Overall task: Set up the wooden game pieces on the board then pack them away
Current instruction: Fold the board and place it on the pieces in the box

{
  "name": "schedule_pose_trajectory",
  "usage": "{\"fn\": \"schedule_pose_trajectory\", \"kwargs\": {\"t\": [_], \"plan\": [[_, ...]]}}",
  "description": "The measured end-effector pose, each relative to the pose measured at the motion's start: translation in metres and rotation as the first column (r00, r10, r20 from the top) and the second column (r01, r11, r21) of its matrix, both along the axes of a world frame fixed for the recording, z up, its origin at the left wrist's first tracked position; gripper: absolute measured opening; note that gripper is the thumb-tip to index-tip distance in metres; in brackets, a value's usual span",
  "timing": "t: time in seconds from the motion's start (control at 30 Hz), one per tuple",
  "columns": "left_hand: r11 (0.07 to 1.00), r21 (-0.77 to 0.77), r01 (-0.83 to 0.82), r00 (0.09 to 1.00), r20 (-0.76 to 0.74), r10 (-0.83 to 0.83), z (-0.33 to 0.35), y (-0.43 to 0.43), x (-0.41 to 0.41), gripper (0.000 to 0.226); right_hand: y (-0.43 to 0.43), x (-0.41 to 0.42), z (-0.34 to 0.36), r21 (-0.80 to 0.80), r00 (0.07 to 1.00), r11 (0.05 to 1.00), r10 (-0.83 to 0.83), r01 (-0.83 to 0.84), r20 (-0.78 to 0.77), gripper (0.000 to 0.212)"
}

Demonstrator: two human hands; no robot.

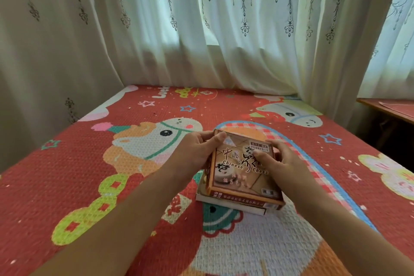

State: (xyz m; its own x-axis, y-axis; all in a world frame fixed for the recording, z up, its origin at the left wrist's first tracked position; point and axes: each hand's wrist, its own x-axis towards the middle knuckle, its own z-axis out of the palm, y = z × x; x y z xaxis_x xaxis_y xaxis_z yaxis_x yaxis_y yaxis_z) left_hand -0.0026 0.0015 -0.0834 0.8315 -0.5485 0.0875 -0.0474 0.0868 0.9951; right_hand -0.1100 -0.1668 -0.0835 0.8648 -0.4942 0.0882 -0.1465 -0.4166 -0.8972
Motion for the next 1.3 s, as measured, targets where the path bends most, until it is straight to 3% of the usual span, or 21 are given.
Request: {"fn": "schedule_pose_trajectory", "kwargs": {"t": [0.1,0.17,0.27,0.47,0.63,0.77,0.97,1.07,1.2,1.3], "plan": [[0.979,0.157,-0.131,0.966,0.242,0.091,-0.009,0.002,0.008,0.038,0.000,0.000,-0.009,-0.127,1.000,0.992,0.002,0.000,0.012,0.040],[0.926,0.258,-0.277,0.882,0.451,0.138,-0.015,0.004,0.013,0.041,-0.001,0.000,-0.012,-0.268,1.000,0.963,-0.015,0.022,0.027,0.035],[0.876,0.300,-0.377,0.803,0.578,0.148,-0.018,0.005,0.019,0.031,-0.001,0.006,-0.019,-0.326,0.999,0.945,-0.019,0.033,0.048,0.031],[0.843,0.365,-0.394,0.808,0.576,0.128,-0.024,0.004,0.028,0.026,-0.012,0.028,-0.032,-0.423,0.999,0.905,-0.042,0.030,-0.020,0.034],[0.825,0.447,-0.347,0.841,0.537,0.063,-0.034,0.000,0.037,0.022,-0.024,0.038,-0.037,-0.446,0.998,0.894,0.010,-0.037,-0.062,0.019],[0.824,0.481,-0.300,0.847,0.532,-0.002,-0.035,0.000,0.038,0.022,-0.025,0.041,-0.037,-0.466,0.998,0.883,0.054,-0.052,-0.009,0.012],[0.753,0.590,-0.291,0.765,0.616,-0.187,-0.034,-0.001,0.037,0.025,-0.025,0.037,-0.036,-0.476,0.997,0.877,0.078,-0.062,0.015,0.015],[0.727,0.614,-0.306,0.740,0.634,-0.224,-0.035,-0.002,0.035,0.027,-0.023,0.031,-0.033,-0.504,0.991,0.853,0.114,-0.134,-0.071,0.033],[0.690,0.644,-0.329,0.729,0.638,-0.248,-0.037,0.000,0.033,0.027,-0.018,0.020,-0.030,-0.562,0.892,0.720,0.179,-0.406,-0.415,0.081],[0.673,0.662,-0.331,0.725,0.634,-0.268,-0.039,0.002,0.030,0.029,-0.016,0.019,-0.032,-0.576,0.850,0.662,0.190,-0.480,-0.491,0.085]]}}
